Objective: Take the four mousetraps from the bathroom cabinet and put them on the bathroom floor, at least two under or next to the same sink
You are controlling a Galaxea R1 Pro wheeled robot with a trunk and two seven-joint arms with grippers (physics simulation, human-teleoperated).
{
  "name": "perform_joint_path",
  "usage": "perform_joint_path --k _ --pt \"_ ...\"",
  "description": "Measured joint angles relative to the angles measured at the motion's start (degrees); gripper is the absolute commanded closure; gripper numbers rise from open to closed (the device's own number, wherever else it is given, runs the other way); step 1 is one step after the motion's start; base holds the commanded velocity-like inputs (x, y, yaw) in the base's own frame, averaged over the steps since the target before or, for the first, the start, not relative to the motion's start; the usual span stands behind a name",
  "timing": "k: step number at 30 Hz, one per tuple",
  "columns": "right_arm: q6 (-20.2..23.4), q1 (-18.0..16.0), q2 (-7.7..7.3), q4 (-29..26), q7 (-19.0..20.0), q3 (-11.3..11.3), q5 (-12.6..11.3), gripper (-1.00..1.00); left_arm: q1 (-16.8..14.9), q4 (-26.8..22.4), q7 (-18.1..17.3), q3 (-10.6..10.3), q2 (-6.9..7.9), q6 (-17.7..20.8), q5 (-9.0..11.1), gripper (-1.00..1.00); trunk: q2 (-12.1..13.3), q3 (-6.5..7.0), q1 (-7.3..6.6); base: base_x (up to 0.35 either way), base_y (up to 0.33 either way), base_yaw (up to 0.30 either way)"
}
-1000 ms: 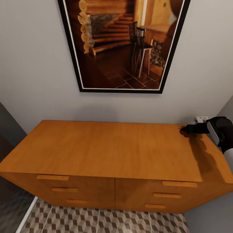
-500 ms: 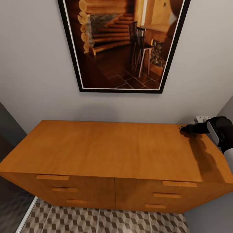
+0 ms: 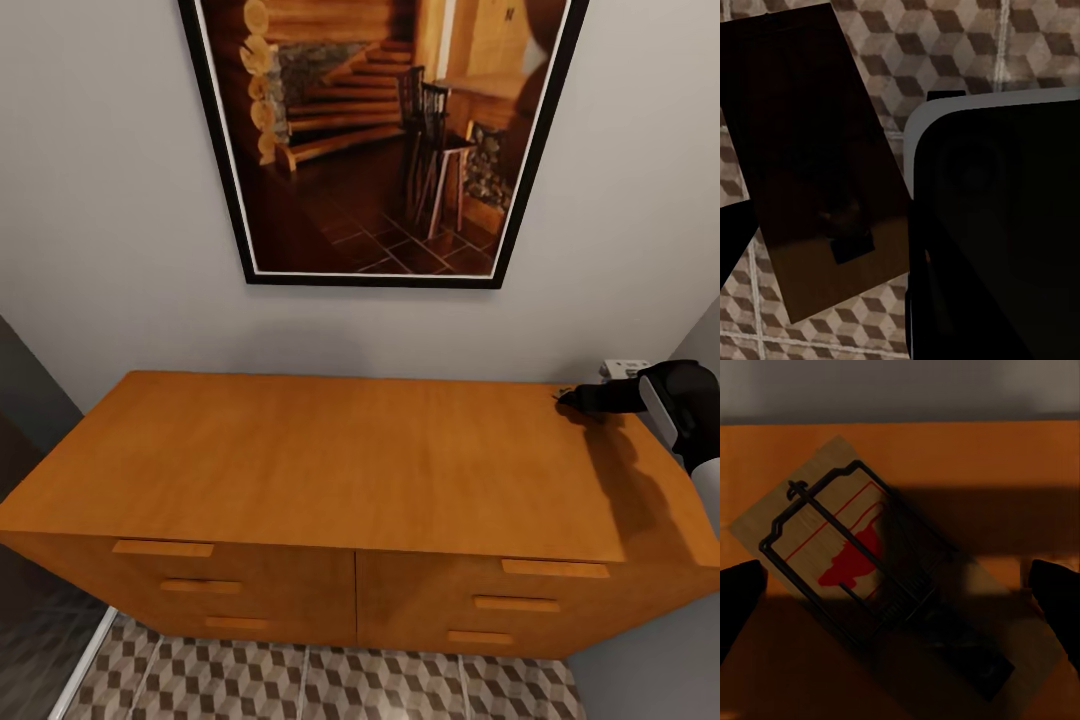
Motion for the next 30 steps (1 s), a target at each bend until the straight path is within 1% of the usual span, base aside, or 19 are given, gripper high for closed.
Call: perform_joint_path --k 2,3,4,6,30 --pt "0.09 0.03 0.09 0.08 0.16 -0.03 -0.84 1.00 -0.01 0.01 0.00 -0.01 -0.02 0.00 -0.01 1.00 0.00 0.00 0.00 0.000 0.000 0.000" --pt "0.04 0.04 0.12 -0.04 0.11 0.02 -0.25 1.00 0.00 0.00 -0.01 0.00 -0.02 0.00 -0.01 1.00 0.00 0.00 0.00 0.000 0.000 0.000" --pt "-0.11 0.03 0.14 -0.23 -0.01 0.04 0.85 1.00 0.01 -0.01 -0.02 0.01 -0.02 0.00 0.00 1.00 0.00 0.00 0.00 0.000 0.000 0.000" --pt "-0.26 0.03 0.20 -0.33 0.07 0.04 1.53 1.00 0.01 -0.01 0.00 0.01 -0.01 0.00 -0.05 1.00 0.00 0.00 0.00 0.000 0.000 0.000" --pt "-0.27 0.00 0.24 -0.30 0.09 0.02 1.56 1.00 0.01 -0.01 -0.01 0.00 -0.01 0.00 0.00 1.00 0.00 0.00 0.00 -0.004 0.000 0.000"
